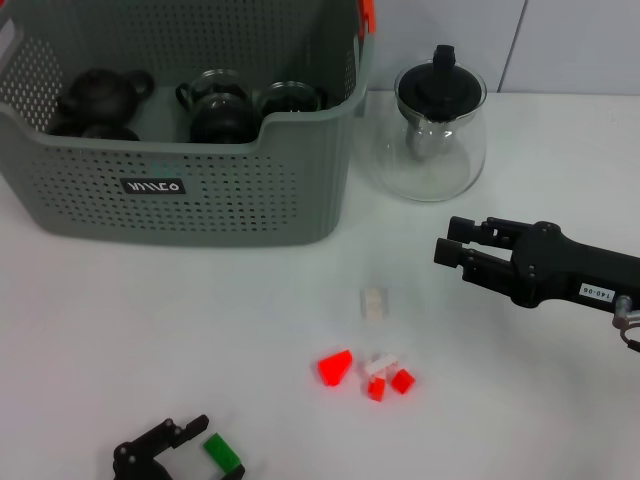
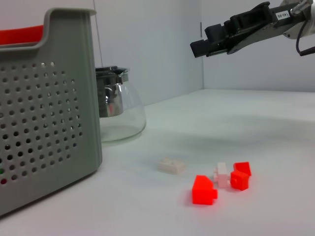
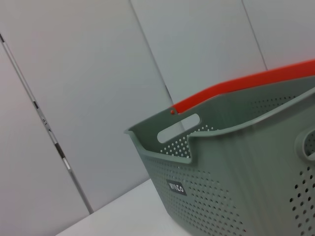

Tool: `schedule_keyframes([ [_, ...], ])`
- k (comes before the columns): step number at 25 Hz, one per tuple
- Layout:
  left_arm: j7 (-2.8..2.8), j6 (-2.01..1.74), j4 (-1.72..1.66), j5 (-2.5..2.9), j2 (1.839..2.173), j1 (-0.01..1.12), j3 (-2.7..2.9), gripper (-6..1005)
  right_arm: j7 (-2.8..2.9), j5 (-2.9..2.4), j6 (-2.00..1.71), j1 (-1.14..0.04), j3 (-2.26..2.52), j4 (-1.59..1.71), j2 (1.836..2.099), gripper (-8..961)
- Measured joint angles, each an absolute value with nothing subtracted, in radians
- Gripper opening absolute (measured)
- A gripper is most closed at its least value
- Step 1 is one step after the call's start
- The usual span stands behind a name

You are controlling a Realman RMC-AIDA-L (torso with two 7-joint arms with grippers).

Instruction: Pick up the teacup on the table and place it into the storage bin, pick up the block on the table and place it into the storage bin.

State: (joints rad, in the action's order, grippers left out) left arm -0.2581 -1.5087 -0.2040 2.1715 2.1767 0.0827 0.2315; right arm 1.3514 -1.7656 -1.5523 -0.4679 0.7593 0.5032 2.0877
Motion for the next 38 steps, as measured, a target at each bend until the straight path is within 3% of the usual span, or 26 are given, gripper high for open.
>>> schedule_keyframes([
  [24, -0.302, -1.611, -0.234, 2.167, 2.169, 0.083, 0.226, 401, 1.353, -1.766, -1.552, -0.465, 0.759, 0.503, 2.088, 550],
  [29, -0.465, -1.838, -0.345, 2.158, 2.160, 0.114, 0.171, 424, 1.352, -1.766, -1.553, -0.465, 0.759, 0.503, 2.088, 551],
  [34, -0.702, -1.957, -0.385, 2.118, 2.121, 0.249, 0.051, 448, 1.351, -1.766, -1.552, -0.465, 0.759, 0.503, 2.088, 551],
  [38, -1.043, -1.908, -0.397, 2.061, 2.063, 0.416, -0.064, 466, 1.351, -1.766, -1.552, -0.466, 0.759, 0.503, 2.090, 552],
])
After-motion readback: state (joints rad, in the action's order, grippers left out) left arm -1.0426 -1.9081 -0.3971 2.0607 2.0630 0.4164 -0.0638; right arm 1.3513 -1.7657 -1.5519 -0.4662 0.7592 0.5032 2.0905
